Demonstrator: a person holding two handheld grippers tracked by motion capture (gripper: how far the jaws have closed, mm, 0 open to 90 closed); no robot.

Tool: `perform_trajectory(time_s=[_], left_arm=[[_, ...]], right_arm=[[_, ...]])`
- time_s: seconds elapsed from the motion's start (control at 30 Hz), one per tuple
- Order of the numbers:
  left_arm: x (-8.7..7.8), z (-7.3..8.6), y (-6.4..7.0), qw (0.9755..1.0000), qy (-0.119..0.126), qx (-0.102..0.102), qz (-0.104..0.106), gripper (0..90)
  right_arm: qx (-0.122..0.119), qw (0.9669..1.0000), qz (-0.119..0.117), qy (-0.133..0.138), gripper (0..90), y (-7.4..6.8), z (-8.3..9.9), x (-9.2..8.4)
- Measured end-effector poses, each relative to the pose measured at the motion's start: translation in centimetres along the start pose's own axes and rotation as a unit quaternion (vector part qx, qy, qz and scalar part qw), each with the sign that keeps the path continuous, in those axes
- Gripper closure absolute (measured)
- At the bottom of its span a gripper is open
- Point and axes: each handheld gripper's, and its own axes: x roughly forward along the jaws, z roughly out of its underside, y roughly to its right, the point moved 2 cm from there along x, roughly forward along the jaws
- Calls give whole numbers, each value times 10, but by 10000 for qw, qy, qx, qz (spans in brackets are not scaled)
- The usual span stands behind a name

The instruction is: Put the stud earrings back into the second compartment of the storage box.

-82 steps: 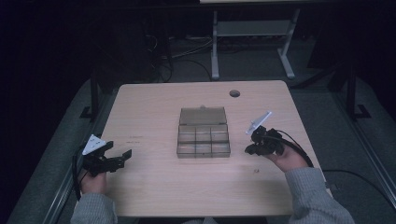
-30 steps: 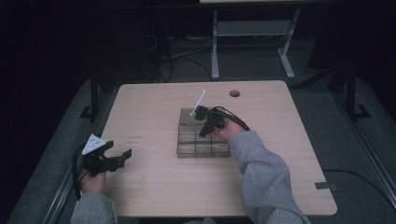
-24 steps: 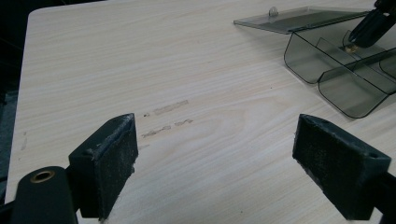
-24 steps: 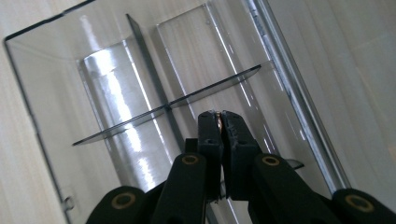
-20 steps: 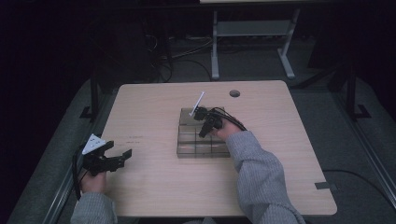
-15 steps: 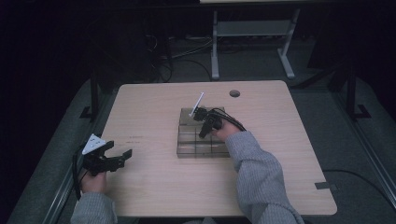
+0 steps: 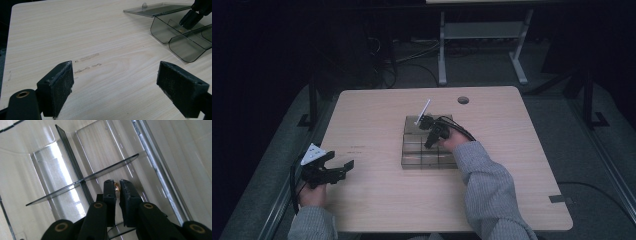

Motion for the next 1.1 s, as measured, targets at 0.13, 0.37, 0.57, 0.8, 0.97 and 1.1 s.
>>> perform_trajectory(time_s=[0.13, 0.37, 0.57, 0.8, 0.97, 1.1], left_arm=[[1, 0, 1, 10000, 12, 5, 9, 137], [1, 0, 1, 10000, -22, 31, 17, 137], [2, 0, 2, 10000, -14, 50, 6, 137], [2, 1, 2, 10000, -60, 70, 3, 137], [2, 1, 3, 9999, -93, 96, -14, 137], [3, 1, 3, 9999, -84, 132, -19, 137]], right_arm=[[5, 10000, 38, 41, 781, 0, 1, -5], [-10, 9999, 69, 127, 716, -2, 10, -21], [33, 9997, 72, 222, 673, -3, 27, -34], [133, 9994, 45, 327, 630, -1, 51, -46], [192, 9989, 76, 412, 609, -1, 69, -57], [235, 9986, 87, 466, 601, -1, 80, -62]])
